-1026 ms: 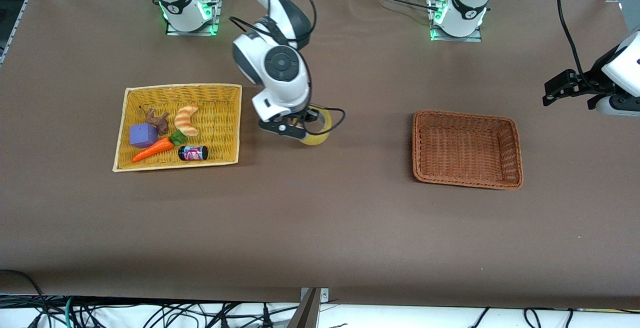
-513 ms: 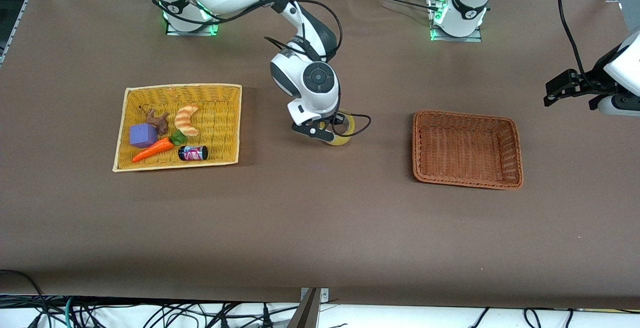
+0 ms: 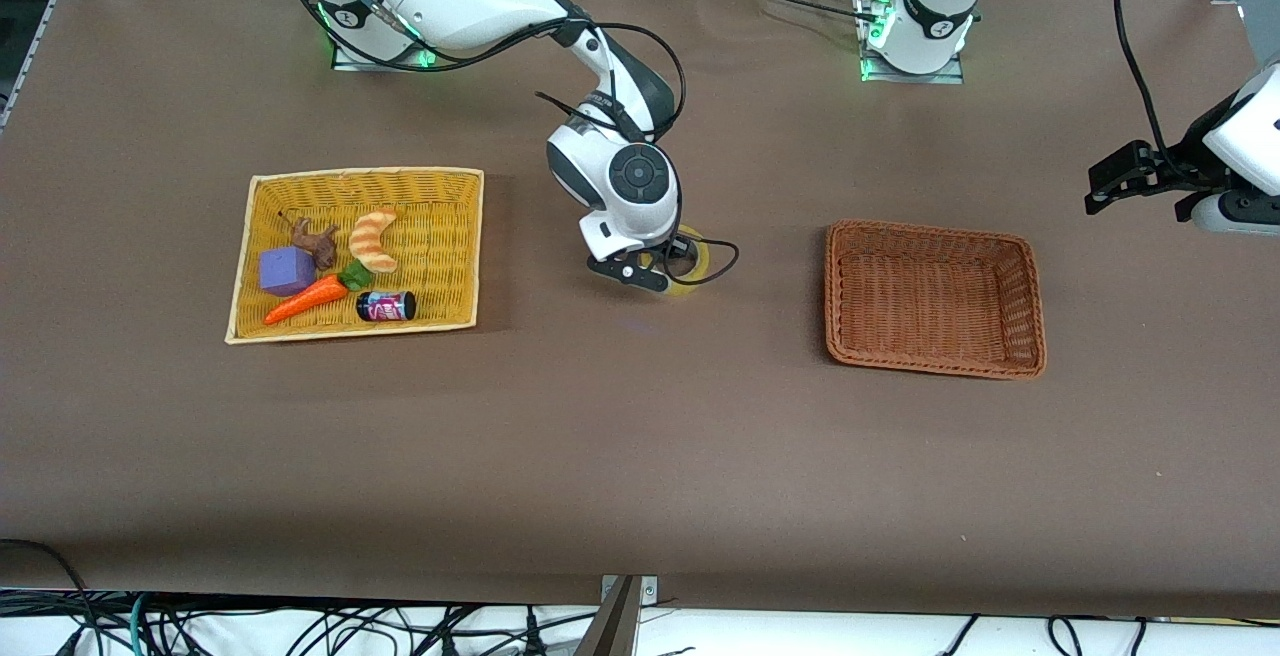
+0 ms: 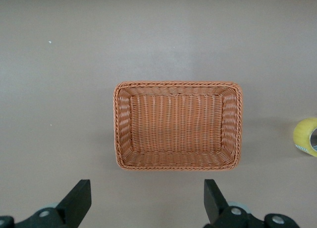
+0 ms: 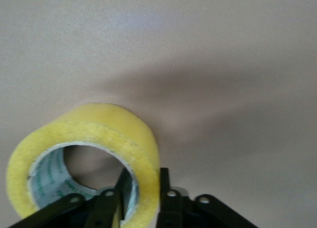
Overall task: Transfer tape with both arms
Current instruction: 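Carry the tape roll with the right gripper toward the basket and lower it, then release the tape with the right gripper while the left gripper reaches it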
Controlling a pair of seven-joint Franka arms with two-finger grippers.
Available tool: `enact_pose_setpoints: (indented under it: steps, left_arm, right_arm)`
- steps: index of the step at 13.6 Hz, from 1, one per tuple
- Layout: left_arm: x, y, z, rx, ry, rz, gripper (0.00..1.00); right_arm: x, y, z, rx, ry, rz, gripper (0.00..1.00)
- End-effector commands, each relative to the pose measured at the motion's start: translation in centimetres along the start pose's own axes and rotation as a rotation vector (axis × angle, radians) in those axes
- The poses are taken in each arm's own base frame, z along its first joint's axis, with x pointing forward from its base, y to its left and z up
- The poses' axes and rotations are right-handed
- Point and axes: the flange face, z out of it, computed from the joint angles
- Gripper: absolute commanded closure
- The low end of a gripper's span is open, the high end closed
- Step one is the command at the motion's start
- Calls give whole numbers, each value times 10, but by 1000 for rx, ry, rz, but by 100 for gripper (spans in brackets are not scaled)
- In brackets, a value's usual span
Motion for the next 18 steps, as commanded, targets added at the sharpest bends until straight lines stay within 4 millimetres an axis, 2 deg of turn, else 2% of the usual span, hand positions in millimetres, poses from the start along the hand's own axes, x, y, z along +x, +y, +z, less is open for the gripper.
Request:
enact_pose_setpoints:
  steps: [1, 4, 5, 6, 7, 9, 12, 14, 15, 17, 18]
  left_arm:
    - [5, 3, -7, 21, 3, 28, 0]
    - [5, 6, -7, 15, 4, 29, 0]
    - [6, 10, -2, 8, -9, 35, 0]
    - [10, 22, 10, 4, -35, 57, 0]
    - [10, 29, 18, -4, -65, 69, 0]
    - [14, 48, 46, -75, -156, 78, 0]
    - [27, 101, 88, -93, -226, 108, 0]
    - [34, 153, 118, -75, -252, 68, 0]
    - [39, 177, 138, -72, -250, 78, 0]
    - [53, 213, 176, -116, -225, 122, 0]
    - [53, 236, 188, -126, -216, 157, 0]
  right_arm:
    - [-2, -6, -42, 14, 32, -17, 0]
    - [6, -2, -118, 3, 51, -53, 0]
    - [18, 7, -142, -22, 56, -135, 0]
    - [43, 29, -166, -46, 65, -218, 0]
    - [72, 56, -203, -38, 87, -279, 0]
    - [122, 112, -253, -34, 107, -336, 0]
    - [183, 213, -301, -90, 60, -386, 0]
    - [224, 287, -321, -98, 31, -445, 0]
    - [238, 320, -326, -94, 5, -438, 0]
    - [255, 389, -353, -8, -25, -332, 0]
    - [257, 411, -366, 28, -20, -298, 0]
